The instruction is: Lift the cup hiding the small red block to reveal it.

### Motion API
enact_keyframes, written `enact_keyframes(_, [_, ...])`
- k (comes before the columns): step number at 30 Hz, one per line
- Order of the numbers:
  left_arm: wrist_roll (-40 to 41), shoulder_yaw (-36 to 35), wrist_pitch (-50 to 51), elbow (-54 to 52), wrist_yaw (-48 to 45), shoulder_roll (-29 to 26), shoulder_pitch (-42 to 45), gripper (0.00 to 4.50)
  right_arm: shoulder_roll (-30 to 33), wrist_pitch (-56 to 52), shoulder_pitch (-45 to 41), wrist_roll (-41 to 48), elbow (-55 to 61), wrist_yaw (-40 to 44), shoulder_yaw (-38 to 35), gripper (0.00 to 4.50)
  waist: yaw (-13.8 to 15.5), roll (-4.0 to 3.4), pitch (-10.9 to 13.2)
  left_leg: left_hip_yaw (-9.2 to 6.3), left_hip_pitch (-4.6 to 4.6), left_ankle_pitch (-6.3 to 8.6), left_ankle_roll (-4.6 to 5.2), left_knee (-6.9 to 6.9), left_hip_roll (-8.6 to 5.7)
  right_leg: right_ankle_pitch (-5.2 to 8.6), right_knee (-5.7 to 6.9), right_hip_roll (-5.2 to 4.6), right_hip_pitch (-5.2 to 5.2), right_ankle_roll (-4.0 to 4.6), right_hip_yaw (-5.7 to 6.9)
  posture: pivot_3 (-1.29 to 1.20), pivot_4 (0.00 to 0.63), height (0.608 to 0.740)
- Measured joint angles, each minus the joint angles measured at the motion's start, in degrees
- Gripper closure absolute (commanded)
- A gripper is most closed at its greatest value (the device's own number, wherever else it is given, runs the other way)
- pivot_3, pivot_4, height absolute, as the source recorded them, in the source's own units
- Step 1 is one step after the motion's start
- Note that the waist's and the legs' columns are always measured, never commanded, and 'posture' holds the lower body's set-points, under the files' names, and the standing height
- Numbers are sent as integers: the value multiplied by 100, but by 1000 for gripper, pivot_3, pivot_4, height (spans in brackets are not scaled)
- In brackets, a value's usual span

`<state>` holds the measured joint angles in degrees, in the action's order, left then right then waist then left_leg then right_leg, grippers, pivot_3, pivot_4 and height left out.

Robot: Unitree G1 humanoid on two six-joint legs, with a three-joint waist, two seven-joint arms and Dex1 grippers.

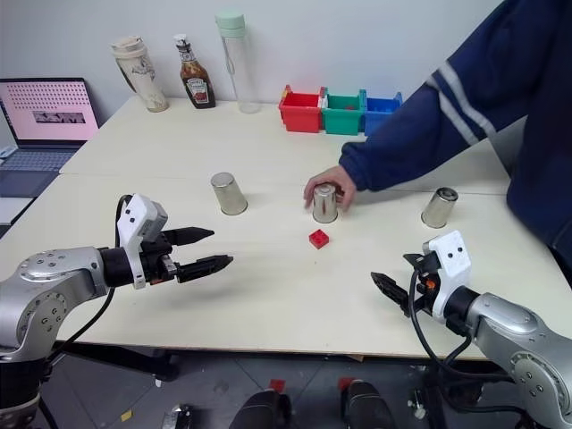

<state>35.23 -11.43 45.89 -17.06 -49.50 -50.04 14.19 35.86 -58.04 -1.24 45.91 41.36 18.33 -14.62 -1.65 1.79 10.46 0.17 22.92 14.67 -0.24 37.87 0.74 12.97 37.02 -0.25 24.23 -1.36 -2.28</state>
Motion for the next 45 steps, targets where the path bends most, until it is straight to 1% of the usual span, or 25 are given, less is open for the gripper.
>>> enact_keyframes(41, [-81,105,-31,187,-9,25,150,45,-21,0,-153,44,-3,-143,16,0,0,0,0,1,-1,0,0,3,0,-2,5,4,-1,-3,-2,0,150,740])
enact_keyframes(45, [-87,106,-31,187,-5,26,154,45,-23,0,-175,44,-3,-167,17,0,0,0,0,0,-1,0,0,3,0,-9,6,4,-1,-15,-2,0,150,740])
